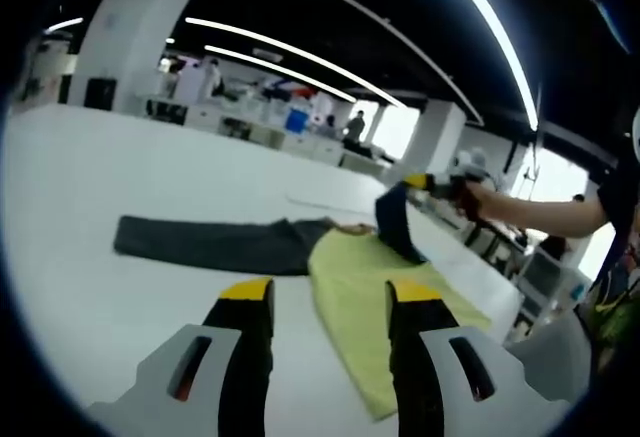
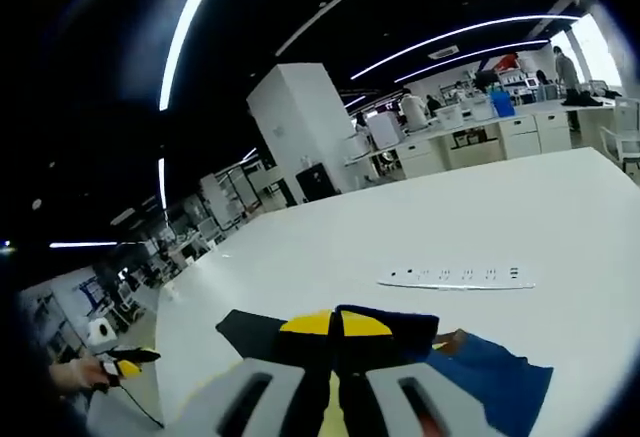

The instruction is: Fold the garment on the visible template until the final outline fits inside the template.

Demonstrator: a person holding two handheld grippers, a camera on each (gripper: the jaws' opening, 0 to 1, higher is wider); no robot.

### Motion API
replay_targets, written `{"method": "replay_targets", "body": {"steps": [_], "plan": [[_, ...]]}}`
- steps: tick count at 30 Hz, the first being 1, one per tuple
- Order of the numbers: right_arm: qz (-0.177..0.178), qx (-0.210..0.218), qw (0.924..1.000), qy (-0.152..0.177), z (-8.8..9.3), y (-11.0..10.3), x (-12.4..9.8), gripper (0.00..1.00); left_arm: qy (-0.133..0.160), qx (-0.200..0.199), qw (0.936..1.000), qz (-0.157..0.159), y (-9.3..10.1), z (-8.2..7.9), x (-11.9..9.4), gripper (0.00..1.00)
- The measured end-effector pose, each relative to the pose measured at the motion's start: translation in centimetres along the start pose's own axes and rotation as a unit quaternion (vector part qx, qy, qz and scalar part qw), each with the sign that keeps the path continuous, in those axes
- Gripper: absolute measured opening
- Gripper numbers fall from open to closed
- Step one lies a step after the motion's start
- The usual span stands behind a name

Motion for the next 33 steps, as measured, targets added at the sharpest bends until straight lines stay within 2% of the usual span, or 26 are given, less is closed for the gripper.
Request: {"method": "replay_targets", "body": {"steps": [5,10,15,21,28,33], "plan": [[-0.017,-0.013,0.9997,-0.014,0.4,-1.7,1.8,0.0,-0.003,-0.001,1.0,0.0,0.0,0.2,0.0,0.41],[-0.025,-0.046,0.9968,-0.061,2.9,-3.0,4.5,0.0,-0.004,-0.006,1.0,0.0,-0.1,0.4,0.1,0.41],[-0.021,-0.045,0.9943,-0.094,4.9,-3.2,6.7,0.0,-0.003,-0.01,0.9999,-0.001,-0.2,0.6,0.1,0.41],[-0.019,-0.049,0.9915,-0.119,6.3,-3.0,8.0,0.0,-0.004,-0.014,0.9999,-0.004,-0.7,0.9,-0.1,0.4],[-0.014,-0.072,0.9848,-0.157,7.9,-2.8,9.8,0.0,-0.004,-0.021,0.9998,-0.008,-1.0,1.1,-0.2,0.4],[-0.022,-0.094,0.9782,-0.184,9.2,-3.6,11.5,0.0,-0.006,-0.021,0.9997,-0.008,-1.0,1.3,-0.1,0.4]]}}
Point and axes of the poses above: the point that each gripper's makers call its tool centre point, and the gripper's own axes: x roughly forward along the fingers, y roughly to its right, z roughly out of its underside, the point moved 9 cm from there along -x, roughly backward along the fingers, and after that the axes turned 6 degrees about -y, right-handed, at the moved point
